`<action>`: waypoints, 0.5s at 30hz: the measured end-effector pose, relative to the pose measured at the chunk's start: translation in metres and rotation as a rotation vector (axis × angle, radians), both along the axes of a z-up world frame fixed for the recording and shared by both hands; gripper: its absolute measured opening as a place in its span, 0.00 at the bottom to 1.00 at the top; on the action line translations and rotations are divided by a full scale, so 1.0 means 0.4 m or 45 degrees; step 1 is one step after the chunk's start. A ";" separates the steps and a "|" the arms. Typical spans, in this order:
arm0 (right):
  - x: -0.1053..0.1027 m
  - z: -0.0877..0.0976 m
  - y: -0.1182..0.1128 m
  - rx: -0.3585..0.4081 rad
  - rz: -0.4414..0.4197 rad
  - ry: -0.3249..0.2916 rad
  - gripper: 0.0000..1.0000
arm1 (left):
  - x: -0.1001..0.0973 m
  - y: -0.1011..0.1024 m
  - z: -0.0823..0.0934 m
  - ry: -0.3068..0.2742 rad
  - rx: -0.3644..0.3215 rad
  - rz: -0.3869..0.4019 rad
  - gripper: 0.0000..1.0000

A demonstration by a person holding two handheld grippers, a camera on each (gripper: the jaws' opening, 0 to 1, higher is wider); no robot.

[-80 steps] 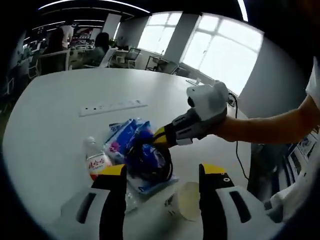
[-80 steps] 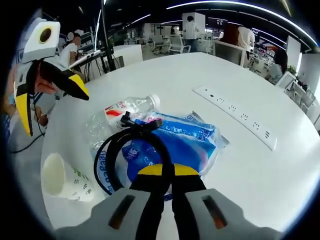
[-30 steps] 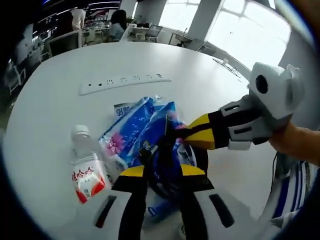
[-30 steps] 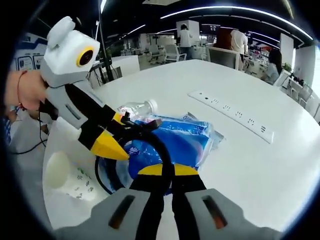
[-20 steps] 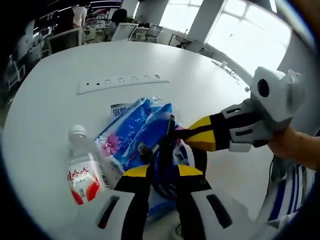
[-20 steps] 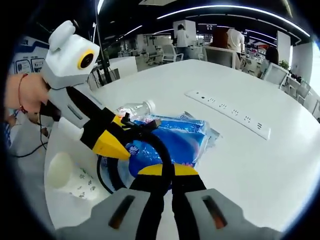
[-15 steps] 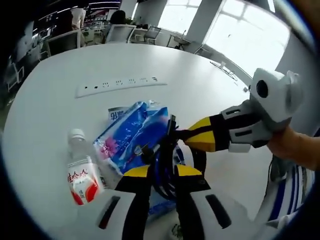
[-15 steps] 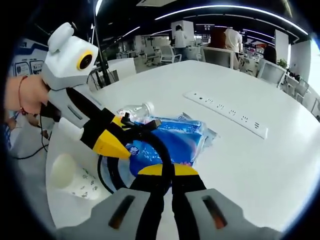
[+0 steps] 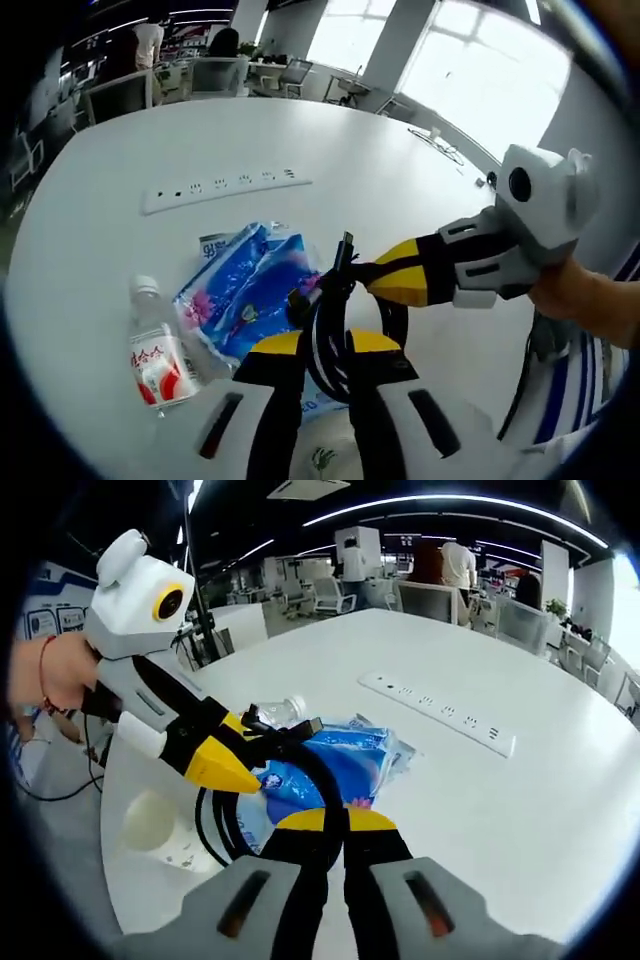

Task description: Arrange the tabletop items into an orderly group along one side of the table until the central work area is clear of visible clutter.

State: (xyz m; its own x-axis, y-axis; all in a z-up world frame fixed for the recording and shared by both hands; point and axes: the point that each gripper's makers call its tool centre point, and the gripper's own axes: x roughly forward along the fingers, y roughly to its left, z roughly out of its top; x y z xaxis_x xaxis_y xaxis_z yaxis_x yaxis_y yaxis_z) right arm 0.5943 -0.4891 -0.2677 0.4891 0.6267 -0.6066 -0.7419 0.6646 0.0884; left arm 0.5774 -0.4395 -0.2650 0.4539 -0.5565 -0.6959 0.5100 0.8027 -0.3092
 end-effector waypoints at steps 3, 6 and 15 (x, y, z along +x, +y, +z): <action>-0.008 0.018 -0.021 0.004 -0.014 -0.010 0.01 | -0.005 -0.021 0.019 -0.011 -0.004 -0.013 0.13; -0.017 0.041 -0.045 0.008 -0.031 -0.021 0.01 | -0.012 -0.045 0.041 -0.027 -0.005 -0.035 0.13; -0.047 0.104 -0.129 0.008 -0.081 -0.059 0.01 | -0.037 -0.122 0.102 -0.065 -0.028 -0.076 0.12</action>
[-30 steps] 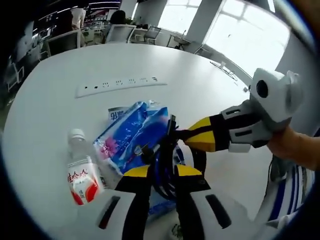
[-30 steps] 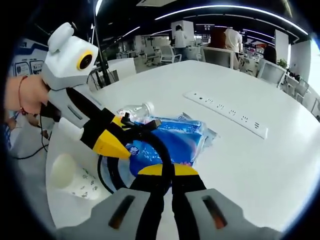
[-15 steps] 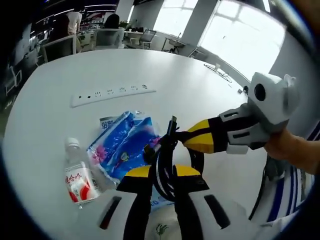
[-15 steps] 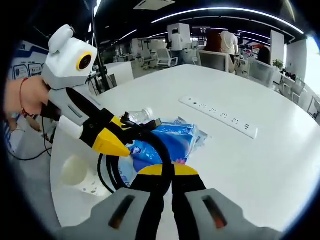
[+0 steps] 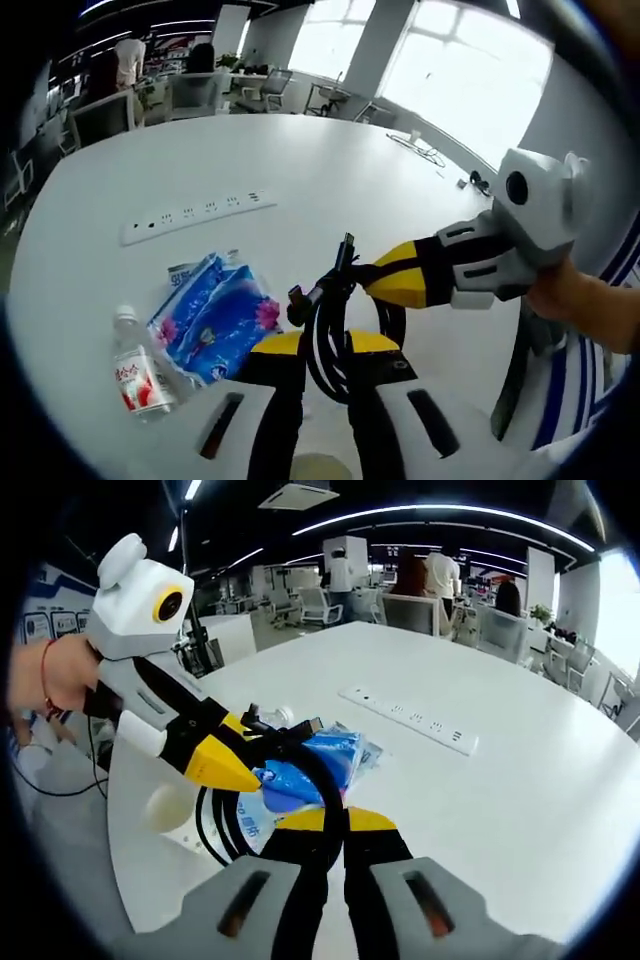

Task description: Arrange the tabletop items into an orderly group along one side of the table until the central work area is clear of visible clutter.

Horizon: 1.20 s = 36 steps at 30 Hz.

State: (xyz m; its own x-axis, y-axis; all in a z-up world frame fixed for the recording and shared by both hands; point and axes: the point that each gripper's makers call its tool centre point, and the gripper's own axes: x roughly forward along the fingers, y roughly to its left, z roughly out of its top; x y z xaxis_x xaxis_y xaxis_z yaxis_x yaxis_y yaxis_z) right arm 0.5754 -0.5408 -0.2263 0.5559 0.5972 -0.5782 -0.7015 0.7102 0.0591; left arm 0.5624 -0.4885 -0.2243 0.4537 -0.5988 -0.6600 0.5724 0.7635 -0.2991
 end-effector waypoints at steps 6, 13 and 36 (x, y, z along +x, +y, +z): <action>-0.028 0.031 -0.056 -0.001 -0.033 -0.013 0.01 | -0.026 -0.066 0.034 -0.020 -0.024 -0.034 0.12; -0.081 0.059 -0.135 -0.025 -0.075 -0.018 0.01 | -0.067 -0.145 0.054 -0.014 -0.055 -0.070 0.12; -0.235 0.067 -0.369 -0.093 -0.243 0.005 0.01 | -0.208 -0.380 0.053 0.013 -0.108 -0.236 0.12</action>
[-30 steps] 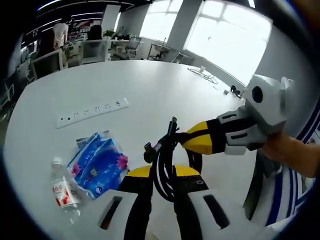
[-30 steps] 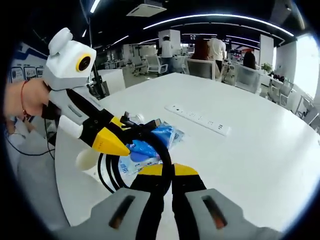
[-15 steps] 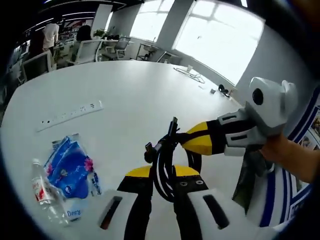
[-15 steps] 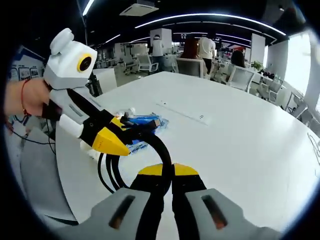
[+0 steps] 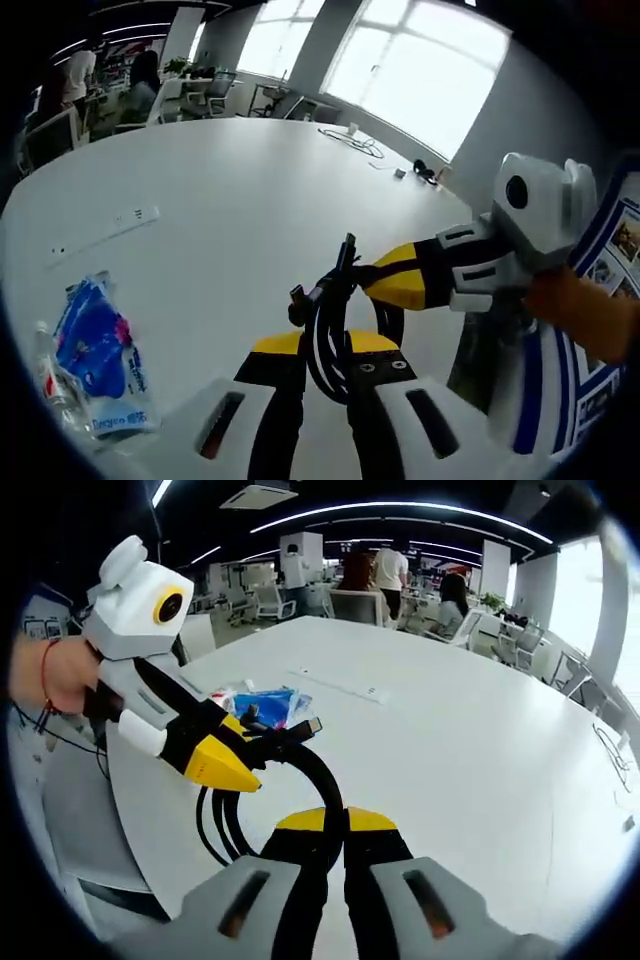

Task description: Arrange the tabletop items into an orderly group along one side of the table until the central work area is clear of visible clutter.

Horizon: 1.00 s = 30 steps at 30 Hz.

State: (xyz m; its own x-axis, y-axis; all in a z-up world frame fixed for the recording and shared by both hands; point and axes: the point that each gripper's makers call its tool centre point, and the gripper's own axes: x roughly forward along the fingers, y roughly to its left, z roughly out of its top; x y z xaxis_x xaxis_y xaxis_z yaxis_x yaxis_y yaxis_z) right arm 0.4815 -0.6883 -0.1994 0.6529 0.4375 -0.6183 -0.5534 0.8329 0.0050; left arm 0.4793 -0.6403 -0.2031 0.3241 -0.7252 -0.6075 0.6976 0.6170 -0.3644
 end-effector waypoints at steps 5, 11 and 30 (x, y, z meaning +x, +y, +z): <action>-0.030 -0.008 -0.051 -0.018 -0.021 0.010 0.01 | -0.029 -0.047 -0.010 0.007 -0.004 -0.015 0.12; -0.055 -0.018 -0.094 -0.051 -0.026 0.026 0.01 | -0.058 -0.096 -0.022 0.013 0.021 -0.049 0.12; -0.173 -0.092 -0.193 -0.097 -0.064 0.145 0.01 | -0.175 -0.192 -0.108 0.183 -0.002 -0.134 0.12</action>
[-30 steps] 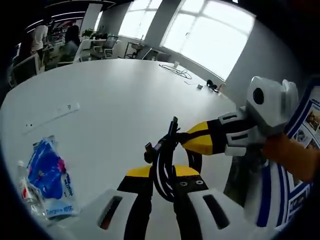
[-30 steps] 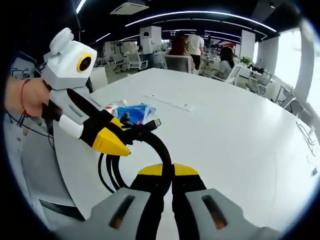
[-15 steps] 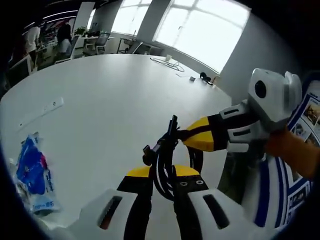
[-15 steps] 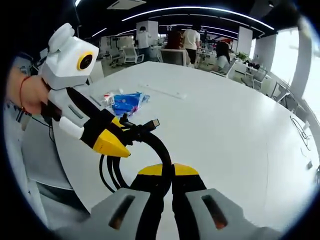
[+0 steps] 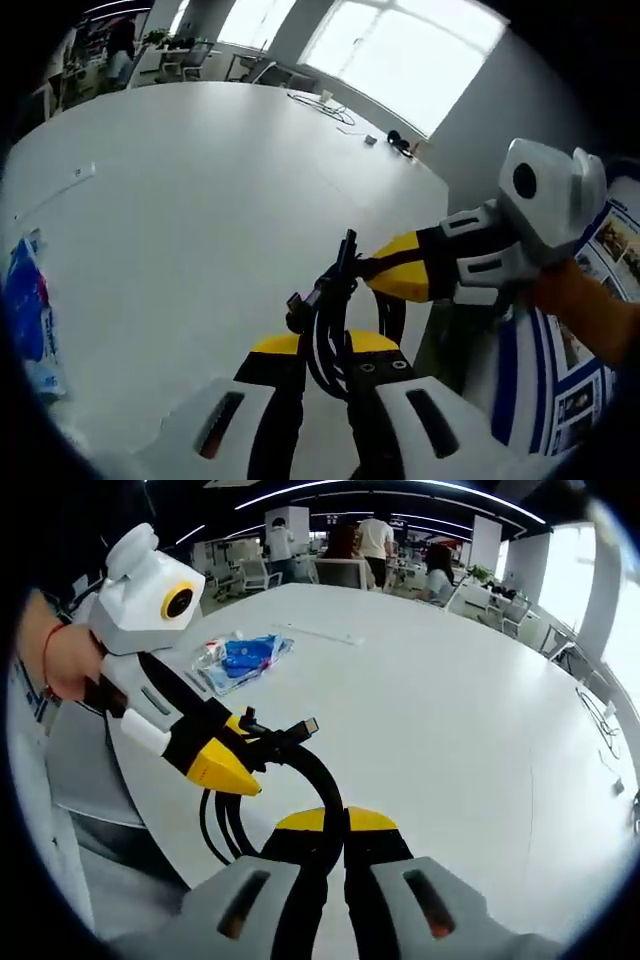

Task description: Arrange the tabletop items into an orderly group along one side of the table until the central work area is clear of visible clutter.

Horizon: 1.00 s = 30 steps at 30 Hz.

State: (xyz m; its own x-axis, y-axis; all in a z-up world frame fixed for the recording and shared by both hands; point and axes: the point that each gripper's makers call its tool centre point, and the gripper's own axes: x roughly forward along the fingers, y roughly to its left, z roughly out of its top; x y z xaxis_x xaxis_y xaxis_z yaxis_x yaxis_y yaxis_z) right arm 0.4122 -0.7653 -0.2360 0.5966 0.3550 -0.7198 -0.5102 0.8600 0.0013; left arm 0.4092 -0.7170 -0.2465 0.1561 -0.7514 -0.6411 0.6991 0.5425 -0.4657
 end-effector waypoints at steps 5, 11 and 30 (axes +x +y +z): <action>-0.016 -0.025 -0.008 0.002 -0.006 0.034 0.01 | -0.015 -0.009 -0.026 0.038 0.012 -0.018 0.12; -0.024 -0.066 -0.007 0.004 0.009 0.074 0.01 | -0.028 0.000 -0.063 0.088 0.035 -0.016 0.12; 0.006 -0.117 0.026 0.005 0.062 0.127 0.01 | -0.006 0.033 -0.117 0.178 0.060 0.063 0.12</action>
State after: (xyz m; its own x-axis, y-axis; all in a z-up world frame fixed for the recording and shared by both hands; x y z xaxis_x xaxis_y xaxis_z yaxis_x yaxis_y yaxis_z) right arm 0.4145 -0.7550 -0.2827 0.5042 0.3845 -0.7733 -0.5483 0.8343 0.0574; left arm 0.4069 -0.7038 -0.2934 0.0991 -0.7133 -0.6938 0.6010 0.5986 -0.5296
